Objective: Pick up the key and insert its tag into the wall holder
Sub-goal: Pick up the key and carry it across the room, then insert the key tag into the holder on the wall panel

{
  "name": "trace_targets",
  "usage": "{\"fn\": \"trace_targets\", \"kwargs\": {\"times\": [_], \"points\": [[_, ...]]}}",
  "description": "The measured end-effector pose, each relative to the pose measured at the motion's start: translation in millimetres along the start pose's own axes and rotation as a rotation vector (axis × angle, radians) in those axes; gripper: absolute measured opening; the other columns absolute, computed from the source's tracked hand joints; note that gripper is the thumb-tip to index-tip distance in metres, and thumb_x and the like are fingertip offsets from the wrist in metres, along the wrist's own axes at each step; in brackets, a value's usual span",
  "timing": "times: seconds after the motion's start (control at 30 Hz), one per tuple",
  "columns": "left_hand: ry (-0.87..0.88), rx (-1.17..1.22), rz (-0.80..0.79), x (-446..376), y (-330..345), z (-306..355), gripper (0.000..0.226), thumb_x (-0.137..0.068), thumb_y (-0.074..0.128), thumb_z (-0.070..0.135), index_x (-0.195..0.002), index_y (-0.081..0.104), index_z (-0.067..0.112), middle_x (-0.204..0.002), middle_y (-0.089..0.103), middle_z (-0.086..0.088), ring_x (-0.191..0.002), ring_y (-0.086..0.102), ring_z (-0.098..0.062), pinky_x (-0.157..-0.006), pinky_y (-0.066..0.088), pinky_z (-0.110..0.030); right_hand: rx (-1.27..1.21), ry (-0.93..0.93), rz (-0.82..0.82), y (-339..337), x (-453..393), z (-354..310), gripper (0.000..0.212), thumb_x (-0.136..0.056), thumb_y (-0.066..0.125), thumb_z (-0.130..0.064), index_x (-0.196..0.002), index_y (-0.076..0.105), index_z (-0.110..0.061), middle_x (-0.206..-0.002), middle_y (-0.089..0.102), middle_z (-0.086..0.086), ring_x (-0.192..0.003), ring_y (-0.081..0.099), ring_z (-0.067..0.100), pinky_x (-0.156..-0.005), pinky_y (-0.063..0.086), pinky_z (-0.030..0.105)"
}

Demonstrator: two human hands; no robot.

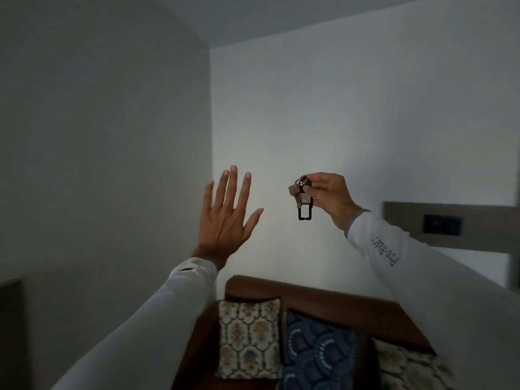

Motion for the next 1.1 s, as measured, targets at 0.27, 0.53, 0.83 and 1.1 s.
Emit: {"fn": "trace_targets", "kwargs": {"times": [0.27,0.53,0.83,1.1], "points": [[0.064,0.156,-0.029,-49,33,209,0.076,-0.109,0.021,0.062,-0.167,0.023,0.012,-0.173,0.025,-0.022,-0.160,0.028,-0.036,-0.127,0.031,-0.059,0.192,0.020,0.132,-221,-5,44,0.023,-0.086,0.059,0.014,-0.106,0.068,0.010,-0.079,0.073,0.007,-0.067,0.072,0.007,-0.074,0.061,0.027],[0.135,0.253,-0.021,-101,69,356,0.078,-0.108,0.025,0.062,-0.167,0.022,0.012,-0.173,0.024,-0.023,-0.160,0.027,-0.038,-0.127,0.030,-0.061,0.150,0.071,0.209,-363,-18,79,0.018,-0.089,0.053,0.016,-0.101,0.064,0.008,-0.108,0.068,0.039,-0.093,0.069,0.038,-0.093,0.056,0.051],[0.162,0.315,0.003,-146,158,477,0.079,-0.107,0.022,0.064,-0.167,0.023,0.012,-0.173,0.024,-0.023,-0.160,0.025,-0.038,-0.128,0.029,-0.060,0.217,0.115,0.318,-467,-85,154,0.029,-0.089,0.058,0.011,-0.119,0.060,0.010,-0.118,0.067,0.033,-0.107,0.068,0.041,-0.098,0.055,0.053],[0.148,0.319,0.002,-214,278,564,0.080,-0.106,0.024,0.064,-0.166,0.024,0.011,-0.172,0.025,-0.024,-0.159,0.029,-0.039,-0.127,0.031,-0.059,0.215,0.056,0.251,-537,-190,236,0.034,-0.091,0.053,0.014,-0.123,0.060,0.003,-0.111,0.068,0.036,-0.094,0.069,0.039,-0.089,0.058,0.052]]}}
Point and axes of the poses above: each hand's wrist, its own x-axis away from the middle knuckle, its own y-axis out of the palm, z = x × y, the point moved 1 cm from there along -x, towards the middle knuckle
